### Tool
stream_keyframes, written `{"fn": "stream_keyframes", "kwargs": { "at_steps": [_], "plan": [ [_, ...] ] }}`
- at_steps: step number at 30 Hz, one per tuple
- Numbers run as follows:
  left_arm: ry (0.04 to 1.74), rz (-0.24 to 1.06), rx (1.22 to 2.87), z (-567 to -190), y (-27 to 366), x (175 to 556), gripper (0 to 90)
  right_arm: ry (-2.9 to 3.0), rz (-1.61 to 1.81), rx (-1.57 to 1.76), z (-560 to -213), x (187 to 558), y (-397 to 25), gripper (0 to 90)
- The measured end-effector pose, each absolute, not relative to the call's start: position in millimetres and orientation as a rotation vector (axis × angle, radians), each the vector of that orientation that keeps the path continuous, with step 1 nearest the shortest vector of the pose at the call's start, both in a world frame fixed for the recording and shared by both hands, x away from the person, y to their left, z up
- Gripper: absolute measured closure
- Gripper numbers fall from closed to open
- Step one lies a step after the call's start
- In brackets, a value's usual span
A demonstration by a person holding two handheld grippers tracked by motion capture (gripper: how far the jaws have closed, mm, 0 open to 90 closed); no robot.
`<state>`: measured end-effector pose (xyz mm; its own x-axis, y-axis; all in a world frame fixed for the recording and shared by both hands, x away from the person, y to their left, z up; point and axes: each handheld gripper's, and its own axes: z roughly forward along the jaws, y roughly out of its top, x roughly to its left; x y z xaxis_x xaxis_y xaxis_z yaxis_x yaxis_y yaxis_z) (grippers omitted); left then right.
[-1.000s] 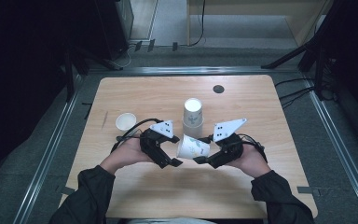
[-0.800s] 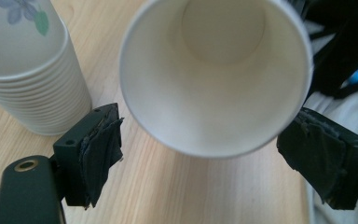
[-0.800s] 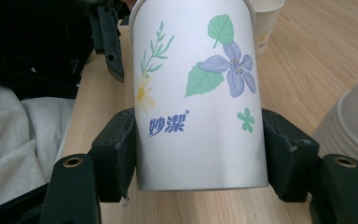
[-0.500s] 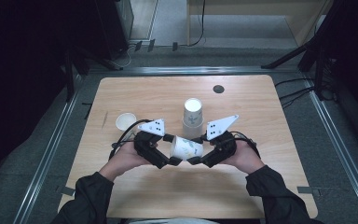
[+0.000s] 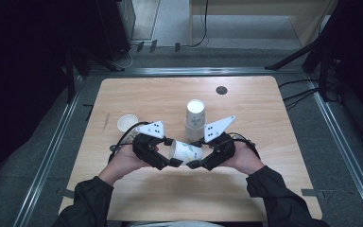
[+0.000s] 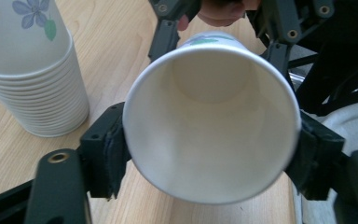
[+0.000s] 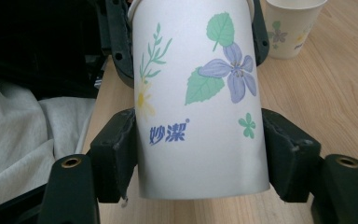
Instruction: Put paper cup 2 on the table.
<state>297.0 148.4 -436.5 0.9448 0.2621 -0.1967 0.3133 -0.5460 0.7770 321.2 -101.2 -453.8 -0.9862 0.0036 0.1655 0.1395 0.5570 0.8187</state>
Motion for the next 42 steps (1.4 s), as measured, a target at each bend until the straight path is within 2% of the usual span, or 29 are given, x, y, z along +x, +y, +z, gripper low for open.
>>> {"fn": "stream_keyframes", "kwargs": {
  "at_steps": [3, 11, 24, 42],
  "plan": [
    [0.398, -0.058, 2.184, -434, 149, 297, 27.0, -2.638, -1.403, -0.166, -454, 323, -101, 27.7],
    [0.36, -0.01, 2.271, -427, 145, 297, 27.0, -2.684, -1.362, -0.184, -458, 321, -106, 27.6],
    [0.253, -0.029, 2.393, -428, 123, 305, 27.0, -2.76, -1.306, -0.225, -469, 311, -114, 27.6],
    [0.212, -0.062, 2.534, -441, 97, 313, 26.9, -2.793, -1.286, -0.307, -472, 303, -127, 27.6]
  ]
}}
